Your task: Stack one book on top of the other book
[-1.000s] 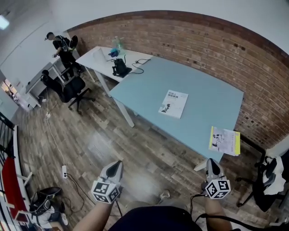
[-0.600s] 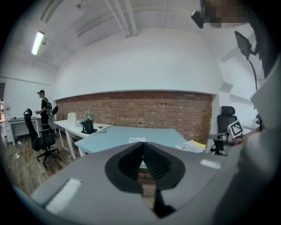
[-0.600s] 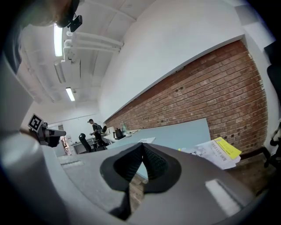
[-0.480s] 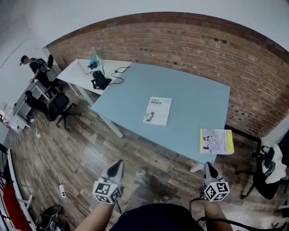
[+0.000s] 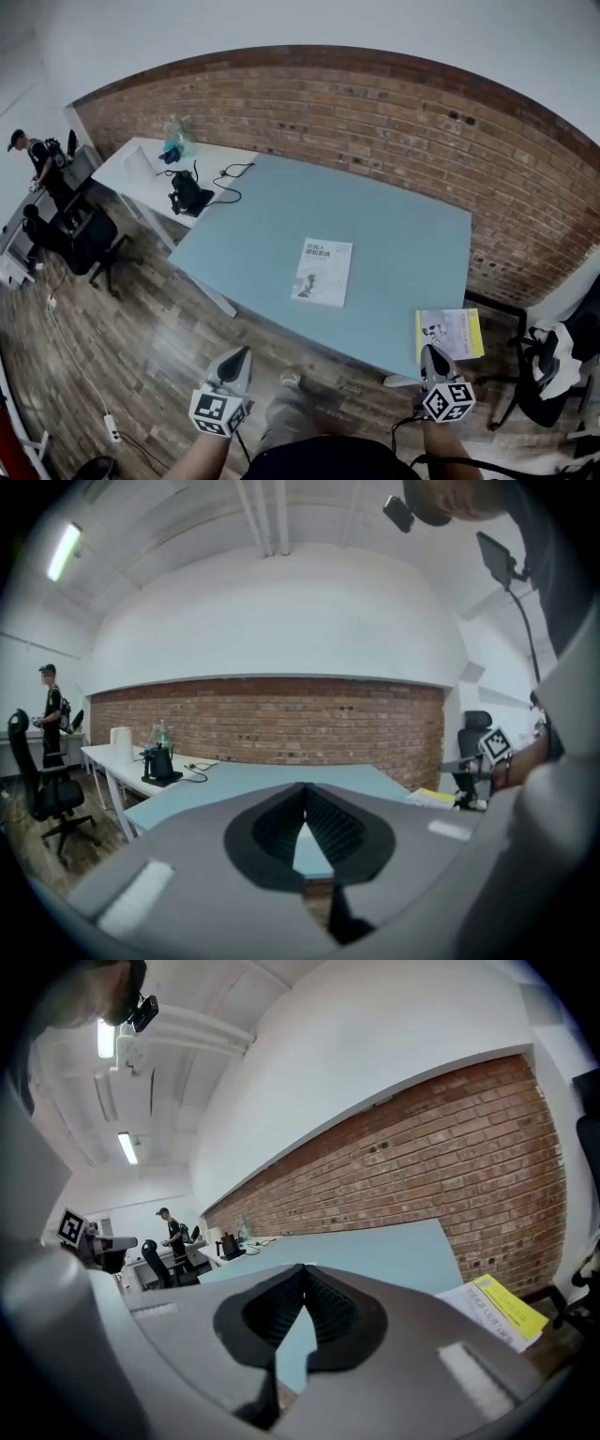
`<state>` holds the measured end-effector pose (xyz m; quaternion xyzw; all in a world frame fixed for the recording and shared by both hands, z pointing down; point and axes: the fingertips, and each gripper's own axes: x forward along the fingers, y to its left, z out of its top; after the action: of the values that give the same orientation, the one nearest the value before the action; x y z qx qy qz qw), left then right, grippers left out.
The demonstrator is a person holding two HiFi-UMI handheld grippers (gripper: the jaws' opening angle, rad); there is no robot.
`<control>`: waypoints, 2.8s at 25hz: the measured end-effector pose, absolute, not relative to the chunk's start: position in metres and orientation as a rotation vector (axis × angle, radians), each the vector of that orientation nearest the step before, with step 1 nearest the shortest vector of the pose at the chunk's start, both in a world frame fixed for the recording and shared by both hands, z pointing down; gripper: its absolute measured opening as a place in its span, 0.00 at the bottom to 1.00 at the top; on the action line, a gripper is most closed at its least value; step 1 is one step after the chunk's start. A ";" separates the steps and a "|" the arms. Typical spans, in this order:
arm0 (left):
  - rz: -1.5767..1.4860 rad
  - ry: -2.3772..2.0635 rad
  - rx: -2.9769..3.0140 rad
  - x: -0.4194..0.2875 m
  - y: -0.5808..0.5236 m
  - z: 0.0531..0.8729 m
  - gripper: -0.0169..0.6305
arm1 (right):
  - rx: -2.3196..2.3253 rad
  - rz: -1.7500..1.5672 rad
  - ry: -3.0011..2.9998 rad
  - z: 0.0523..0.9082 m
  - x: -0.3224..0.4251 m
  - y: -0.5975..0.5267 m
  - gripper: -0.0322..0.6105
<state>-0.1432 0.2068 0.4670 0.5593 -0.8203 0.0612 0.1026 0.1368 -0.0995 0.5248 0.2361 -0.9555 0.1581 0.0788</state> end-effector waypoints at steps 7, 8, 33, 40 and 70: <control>0.143 -2.360 1.701 -0.225 0.161 0.485 0.03 | 0.769 0.460 -2.824 0.519 0.065 -0.122 0.05; 0.143 -2.344 1.720 -0.236 0.152 0.486 0.03 | 0.780 0.461 -2.812 0.520 0.057 -0.126 0.05; 0.116 -1.788 2.285 -0.338 -0.092 0.474 0.03 | 1.531 0.568 -2.491 0.495 0.063 -0.164 0.05; 0.155 -1.744 2.342 -0.300 -0.116 0.468 0.03 | 1.651 0.613 -2.487 0.507 0.103 -0.181 0.05; 0.279 -1.449 2.510 -0.118 -0.207 0.476 0.03 | 1.975 0.806 -2.228 0.575 0.302 -0.172 0.05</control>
<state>-0.1184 -0.2070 0.4764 0.8564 -0.4943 0.0954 0.1149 0.3016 -0.1721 0.5751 0.6400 -0.7221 0.2612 0.0285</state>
